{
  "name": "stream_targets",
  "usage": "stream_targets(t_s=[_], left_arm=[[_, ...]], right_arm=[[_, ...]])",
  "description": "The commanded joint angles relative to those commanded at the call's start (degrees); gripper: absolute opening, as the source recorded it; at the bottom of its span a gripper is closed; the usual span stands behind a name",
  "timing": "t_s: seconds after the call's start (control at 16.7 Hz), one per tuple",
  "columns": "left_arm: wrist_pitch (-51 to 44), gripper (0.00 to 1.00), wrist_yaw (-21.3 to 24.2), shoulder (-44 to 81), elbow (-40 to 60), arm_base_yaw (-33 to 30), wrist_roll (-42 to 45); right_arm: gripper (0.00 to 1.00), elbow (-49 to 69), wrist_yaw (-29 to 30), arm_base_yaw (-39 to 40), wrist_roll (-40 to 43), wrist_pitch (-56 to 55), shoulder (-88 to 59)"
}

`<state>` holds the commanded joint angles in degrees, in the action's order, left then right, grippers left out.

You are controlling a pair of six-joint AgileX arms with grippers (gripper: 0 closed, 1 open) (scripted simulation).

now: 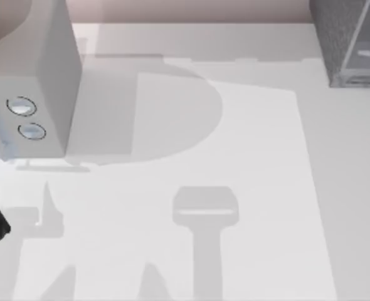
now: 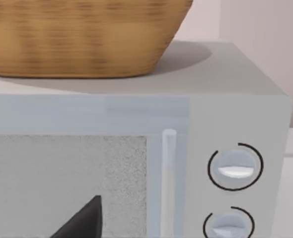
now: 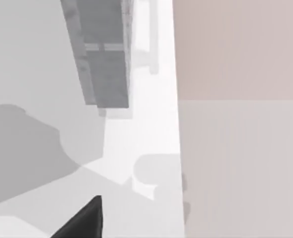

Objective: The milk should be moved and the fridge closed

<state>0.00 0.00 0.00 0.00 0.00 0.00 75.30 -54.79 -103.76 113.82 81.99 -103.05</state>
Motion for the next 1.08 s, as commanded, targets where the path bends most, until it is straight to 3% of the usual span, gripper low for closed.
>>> stream_targets(t_s=[0.36, 0.54, 0.78, 1.08], left_arm=[[0.0, 1.0, 0.0, 0.0, 0.0, 0.0, 0.0], [0.0, 1.0, 0.0, 0.0, 0.0, 0.0, 0.0], [0.0, 1.0, 0.0, 0.0, 0.0, 0.0, 0.0], [0.0, 1.0, 0.0, 0.0, 0.0, 0.0, 0.0]], right_arm=[[1.0, -0.34, 0.16, 0.77, -0.76, -0.37, -0.08], [1.0, -0.76, 0.77, 4.92, -6.09, -4.34, -1.07], [1.0, -0.59, 2.67, 14.47, -19.31, -15.48, -1.95], [1.0, -0.1, 6.5, 28.85, -41.46, -34.61, -2.09]])
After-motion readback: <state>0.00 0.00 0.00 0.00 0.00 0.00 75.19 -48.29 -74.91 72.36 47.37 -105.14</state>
